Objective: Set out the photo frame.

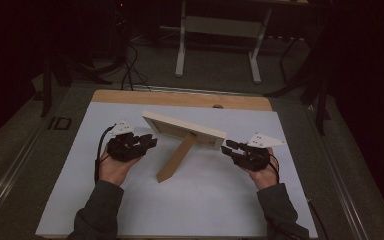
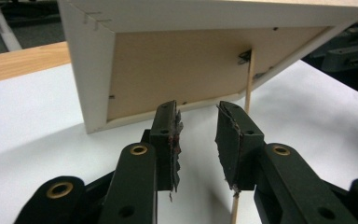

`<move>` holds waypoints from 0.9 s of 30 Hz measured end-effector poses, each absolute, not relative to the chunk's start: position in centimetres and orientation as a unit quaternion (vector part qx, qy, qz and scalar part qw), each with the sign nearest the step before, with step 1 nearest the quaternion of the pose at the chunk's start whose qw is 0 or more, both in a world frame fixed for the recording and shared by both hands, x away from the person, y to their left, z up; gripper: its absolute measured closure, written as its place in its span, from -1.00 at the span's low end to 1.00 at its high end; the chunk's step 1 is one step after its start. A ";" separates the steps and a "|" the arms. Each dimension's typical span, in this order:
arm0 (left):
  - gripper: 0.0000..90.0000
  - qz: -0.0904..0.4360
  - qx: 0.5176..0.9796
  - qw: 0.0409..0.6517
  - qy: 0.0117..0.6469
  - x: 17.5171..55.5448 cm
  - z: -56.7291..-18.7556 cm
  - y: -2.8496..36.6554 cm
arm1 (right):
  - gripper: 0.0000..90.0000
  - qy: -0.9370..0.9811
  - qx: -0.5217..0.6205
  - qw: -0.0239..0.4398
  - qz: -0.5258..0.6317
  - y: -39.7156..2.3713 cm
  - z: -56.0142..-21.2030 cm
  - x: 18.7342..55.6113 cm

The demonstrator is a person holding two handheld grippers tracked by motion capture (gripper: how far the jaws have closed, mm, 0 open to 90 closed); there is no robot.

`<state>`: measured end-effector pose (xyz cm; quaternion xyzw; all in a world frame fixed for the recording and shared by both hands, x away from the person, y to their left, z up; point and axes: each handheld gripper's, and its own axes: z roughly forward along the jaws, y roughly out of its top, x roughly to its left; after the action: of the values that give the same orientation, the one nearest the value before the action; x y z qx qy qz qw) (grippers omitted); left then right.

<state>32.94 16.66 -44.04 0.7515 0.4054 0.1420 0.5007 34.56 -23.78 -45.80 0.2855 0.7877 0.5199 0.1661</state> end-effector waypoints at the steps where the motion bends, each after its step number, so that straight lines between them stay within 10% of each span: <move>1: 0.58 0.142 0.751 0.501 0.407 33.0 -44.1 16.8 | 0.49 0.787 0.289 0.170 0.519 -23.9 -45.9 34.6; 12: 0.89 0.147 0.737 0.507 0.423 33.6 -44.0 17.1 | 0.97 0.768 0.337 0.182 0.514 -24.6 -46.2 36.0; 27: 1.00 0.160 0.730 0.502 0.436 35.2 -44.0 15.4 | 0.99 0.755 0.353 0.167 0.527 -23.0 -45.6 38.1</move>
<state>35.24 15.39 -44.04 0.7296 0.4362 0.1596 0.5020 38.08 -23.02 -45.60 0.3527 0.7552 0.5267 0.1670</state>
